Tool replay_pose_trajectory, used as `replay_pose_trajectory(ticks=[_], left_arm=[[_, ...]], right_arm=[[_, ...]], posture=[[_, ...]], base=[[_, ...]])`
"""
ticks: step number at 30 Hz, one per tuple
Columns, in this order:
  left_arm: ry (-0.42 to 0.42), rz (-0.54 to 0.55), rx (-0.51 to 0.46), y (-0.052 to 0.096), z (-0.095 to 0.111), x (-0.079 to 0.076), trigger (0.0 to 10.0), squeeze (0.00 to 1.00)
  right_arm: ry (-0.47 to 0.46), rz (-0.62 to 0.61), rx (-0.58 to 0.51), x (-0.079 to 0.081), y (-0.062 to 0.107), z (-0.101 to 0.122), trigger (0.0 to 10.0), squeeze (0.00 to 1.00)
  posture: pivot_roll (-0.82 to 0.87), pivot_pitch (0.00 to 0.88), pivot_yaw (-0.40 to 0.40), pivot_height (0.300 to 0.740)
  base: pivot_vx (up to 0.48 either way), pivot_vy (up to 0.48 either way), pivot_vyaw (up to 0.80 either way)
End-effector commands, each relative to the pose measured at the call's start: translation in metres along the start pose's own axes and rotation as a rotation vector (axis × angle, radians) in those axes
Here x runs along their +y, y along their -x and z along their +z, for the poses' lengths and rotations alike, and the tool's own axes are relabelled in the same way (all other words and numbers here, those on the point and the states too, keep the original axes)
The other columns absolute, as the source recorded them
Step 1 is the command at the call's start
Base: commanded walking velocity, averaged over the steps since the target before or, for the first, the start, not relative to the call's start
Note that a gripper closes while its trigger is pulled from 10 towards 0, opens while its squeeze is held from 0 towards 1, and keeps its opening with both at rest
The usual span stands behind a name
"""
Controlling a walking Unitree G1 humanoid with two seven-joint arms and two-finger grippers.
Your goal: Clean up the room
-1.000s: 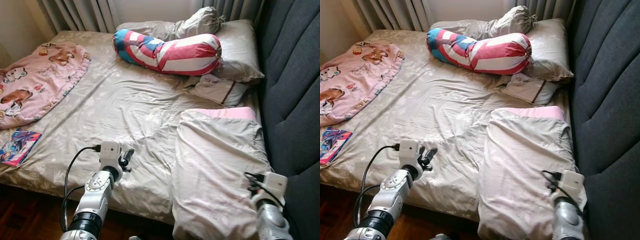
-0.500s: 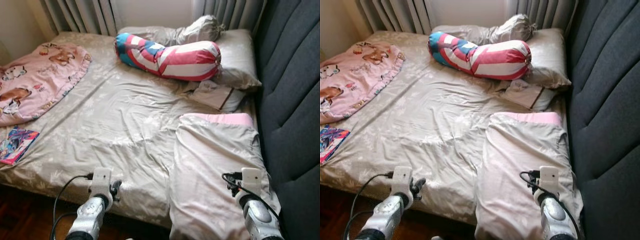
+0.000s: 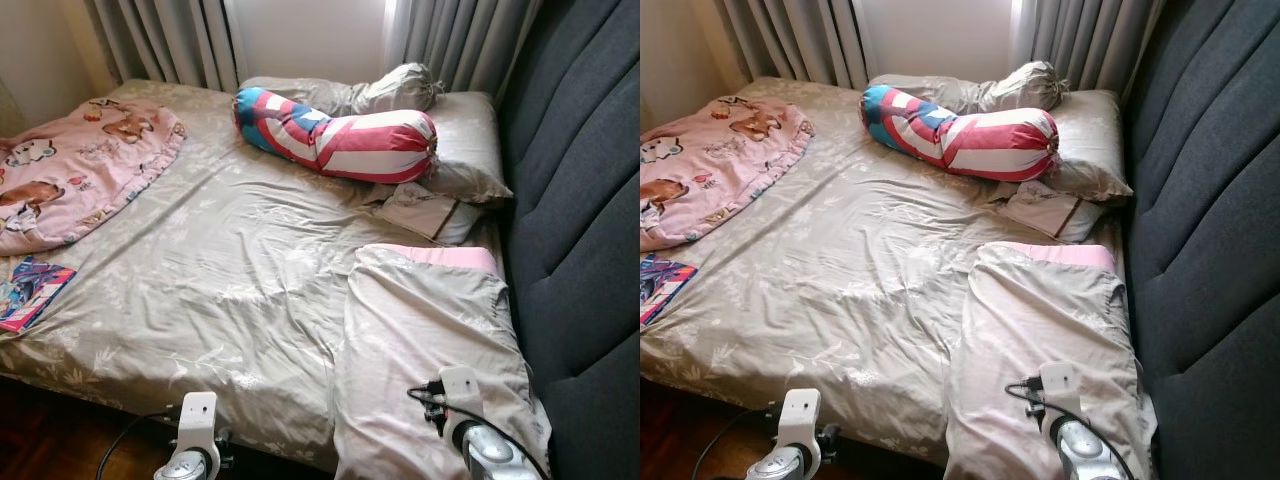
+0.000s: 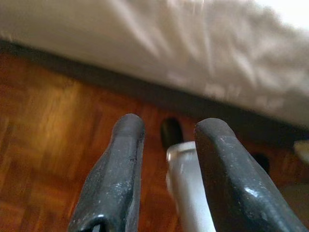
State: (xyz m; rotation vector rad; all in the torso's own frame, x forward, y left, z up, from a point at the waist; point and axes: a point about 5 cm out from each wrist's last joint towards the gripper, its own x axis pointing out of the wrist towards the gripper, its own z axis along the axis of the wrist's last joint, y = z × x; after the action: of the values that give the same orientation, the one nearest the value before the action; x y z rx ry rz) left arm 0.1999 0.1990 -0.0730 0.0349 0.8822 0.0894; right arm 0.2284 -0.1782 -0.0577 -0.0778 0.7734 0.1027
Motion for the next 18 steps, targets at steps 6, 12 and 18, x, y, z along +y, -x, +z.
replay_pose_trajectory(ticks=[6, 12, 18], left_arm=[[-0.023, 0.012, 0.069, 0.003, -0.017, -0.005, 10.0, 0.00], [-0.021, 0.030, 0.094, 0.004, -0.024, -0.001, 10.0, 0.00], [-0.026, 0.039, 0.120, 0.006, -0.033, 0.001, 10.0, 0.00]], right_arm=[[-0.007, -0.035, 0.096, -0.004, 0.009, -0.032, 10.0, 0.00], [-0.018, -0.053, 0.137, -0.008, 0.015, -0.048, 10.0, 0.00], [0.016, -0.042, 0.184, -0.015, 0.023, -0.063, 10.0, 0.00]], posture=[[-0.07, 0.000, -0.067, 0.740], [-0.08, 0.002, -0.061, 0.740], [-0.07, 0.027, -0.054, 0.740]], base=[[0.000, 0.049, 0.00], [0.000, 0.303, 0.00], [0.000, 0.305, 0.00]])
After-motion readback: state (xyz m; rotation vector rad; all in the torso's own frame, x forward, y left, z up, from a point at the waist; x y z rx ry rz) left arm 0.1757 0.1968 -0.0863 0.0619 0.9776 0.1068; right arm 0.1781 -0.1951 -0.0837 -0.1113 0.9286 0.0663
